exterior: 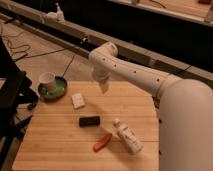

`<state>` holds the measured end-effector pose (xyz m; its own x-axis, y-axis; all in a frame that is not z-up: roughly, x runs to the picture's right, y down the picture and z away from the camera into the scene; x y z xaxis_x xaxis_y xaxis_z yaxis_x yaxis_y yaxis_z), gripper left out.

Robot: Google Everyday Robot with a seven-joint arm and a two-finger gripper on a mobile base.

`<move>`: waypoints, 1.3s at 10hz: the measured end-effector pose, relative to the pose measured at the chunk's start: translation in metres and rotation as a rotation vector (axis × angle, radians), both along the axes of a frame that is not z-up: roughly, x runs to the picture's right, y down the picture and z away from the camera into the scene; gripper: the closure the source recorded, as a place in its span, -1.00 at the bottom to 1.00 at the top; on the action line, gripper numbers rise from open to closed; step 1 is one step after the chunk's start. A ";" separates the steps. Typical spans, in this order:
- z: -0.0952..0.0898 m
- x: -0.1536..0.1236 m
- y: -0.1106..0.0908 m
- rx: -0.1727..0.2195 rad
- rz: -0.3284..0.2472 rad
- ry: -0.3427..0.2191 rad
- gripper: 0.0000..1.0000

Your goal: Place the white sponge in the ceramic cup

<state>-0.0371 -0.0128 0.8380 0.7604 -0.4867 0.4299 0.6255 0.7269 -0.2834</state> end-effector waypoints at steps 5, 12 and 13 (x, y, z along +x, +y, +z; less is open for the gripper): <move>0.021 -0.034 0.012 -0.076 0.183 -0.129 -0.25; 0.029 -0.037 0.024 -0.133 0.267 -0.193 -0.25; 0.029 -0.037 0.024 -0.133 0.267 -0.193 -0.25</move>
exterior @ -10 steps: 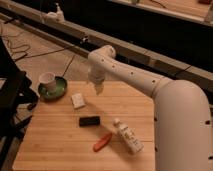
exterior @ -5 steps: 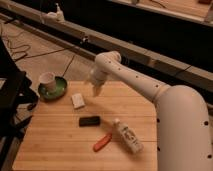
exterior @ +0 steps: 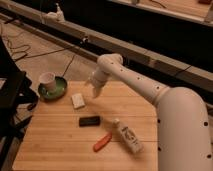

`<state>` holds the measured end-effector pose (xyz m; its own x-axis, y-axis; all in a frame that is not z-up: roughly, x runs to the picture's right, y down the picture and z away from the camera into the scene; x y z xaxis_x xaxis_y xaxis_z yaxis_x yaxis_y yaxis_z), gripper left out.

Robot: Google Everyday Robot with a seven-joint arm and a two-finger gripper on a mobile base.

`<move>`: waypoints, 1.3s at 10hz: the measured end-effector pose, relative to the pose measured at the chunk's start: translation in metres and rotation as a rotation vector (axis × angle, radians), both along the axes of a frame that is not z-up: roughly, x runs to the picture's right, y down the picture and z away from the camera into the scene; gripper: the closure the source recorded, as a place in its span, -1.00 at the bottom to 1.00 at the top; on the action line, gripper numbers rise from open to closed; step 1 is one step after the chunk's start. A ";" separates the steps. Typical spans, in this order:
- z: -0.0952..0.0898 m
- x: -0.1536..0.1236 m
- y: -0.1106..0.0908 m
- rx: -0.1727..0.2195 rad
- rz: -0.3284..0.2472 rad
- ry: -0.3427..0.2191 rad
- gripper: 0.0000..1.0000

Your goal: Place the white sponge in the ceramic cup

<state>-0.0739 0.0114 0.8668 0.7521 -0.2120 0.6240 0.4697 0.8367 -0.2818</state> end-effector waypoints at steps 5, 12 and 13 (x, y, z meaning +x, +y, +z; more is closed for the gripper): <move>-0.006 -0.026 0.029 -0.100 0.047 -0.018 -0.25; 0.006 -0.071 0.070 -0.256 0.142 -0.066 -0.25; 0.014 -0.072 0.070 -0.263 0.169 -0.061 -0.25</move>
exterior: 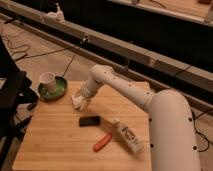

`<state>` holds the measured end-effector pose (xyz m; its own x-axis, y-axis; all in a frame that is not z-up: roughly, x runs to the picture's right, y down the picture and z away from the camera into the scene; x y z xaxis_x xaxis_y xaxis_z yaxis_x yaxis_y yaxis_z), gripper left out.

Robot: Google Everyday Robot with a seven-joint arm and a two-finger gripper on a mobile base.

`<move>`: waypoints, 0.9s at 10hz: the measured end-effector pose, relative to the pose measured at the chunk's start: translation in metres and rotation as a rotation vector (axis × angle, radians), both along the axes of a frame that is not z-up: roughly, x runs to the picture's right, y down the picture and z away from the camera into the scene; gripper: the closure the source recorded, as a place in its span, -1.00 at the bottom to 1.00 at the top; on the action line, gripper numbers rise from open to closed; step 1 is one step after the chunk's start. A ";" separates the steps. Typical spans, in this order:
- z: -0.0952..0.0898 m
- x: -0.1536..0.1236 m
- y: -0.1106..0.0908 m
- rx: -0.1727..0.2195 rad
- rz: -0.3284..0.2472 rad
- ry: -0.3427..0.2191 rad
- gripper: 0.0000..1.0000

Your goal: Place the white sponge in the ceramic cup

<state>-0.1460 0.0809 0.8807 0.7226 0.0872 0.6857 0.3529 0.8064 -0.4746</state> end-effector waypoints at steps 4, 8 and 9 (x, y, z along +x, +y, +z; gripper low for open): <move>0.026 -0.003 -0.001 -0.019 0.091 0.025 -0.25; 0.045 -0.006 0.009 -0.044 0.142 0.035 -0.25; 0.051 -0.008 0.010 -0.048 0.156 0.035 -0.25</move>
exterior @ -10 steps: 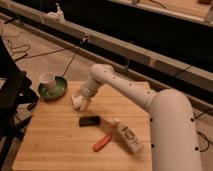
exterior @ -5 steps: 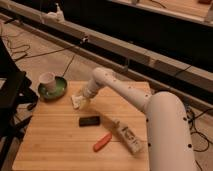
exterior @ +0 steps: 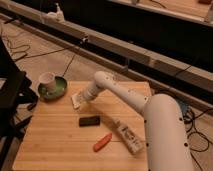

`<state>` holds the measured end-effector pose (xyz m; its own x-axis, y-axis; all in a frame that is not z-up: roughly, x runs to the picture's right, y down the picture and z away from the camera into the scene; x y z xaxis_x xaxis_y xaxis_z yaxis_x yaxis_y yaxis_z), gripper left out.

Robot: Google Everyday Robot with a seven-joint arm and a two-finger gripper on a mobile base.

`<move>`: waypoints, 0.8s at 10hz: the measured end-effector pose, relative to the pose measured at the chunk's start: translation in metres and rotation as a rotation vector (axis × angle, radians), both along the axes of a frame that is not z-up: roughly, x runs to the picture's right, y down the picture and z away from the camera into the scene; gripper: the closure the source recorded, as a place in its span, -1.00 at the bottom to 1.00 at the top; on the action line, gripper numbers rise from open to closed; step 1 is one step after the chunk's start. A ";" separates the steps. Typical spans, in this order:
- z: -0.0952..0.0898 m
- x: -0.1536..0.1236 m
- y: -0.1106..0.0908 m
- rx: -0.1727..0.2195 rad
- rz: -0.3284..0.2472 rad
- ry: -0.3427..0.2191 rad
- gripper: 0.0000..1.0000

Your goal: Place the white sponge in the ceramic cup

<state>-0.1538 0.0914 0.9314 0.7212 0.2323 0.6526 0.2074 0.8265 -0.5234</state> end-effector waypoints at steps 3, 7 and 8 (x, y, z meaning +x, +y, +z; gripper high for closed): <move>0.010 -0.004 -0.001 0.020 0.015 -0.009 -0.13; 0.017 -0.009 -0.001 0.085 -0.021 -0.030 0.59; 0.018 -0.010 -0.001 0.095 -0.026 -0.031 0.78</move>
<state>-0.1636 0.0906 0.9491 0.7057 0.1494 0.6926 0.2446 0.8661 -0.4360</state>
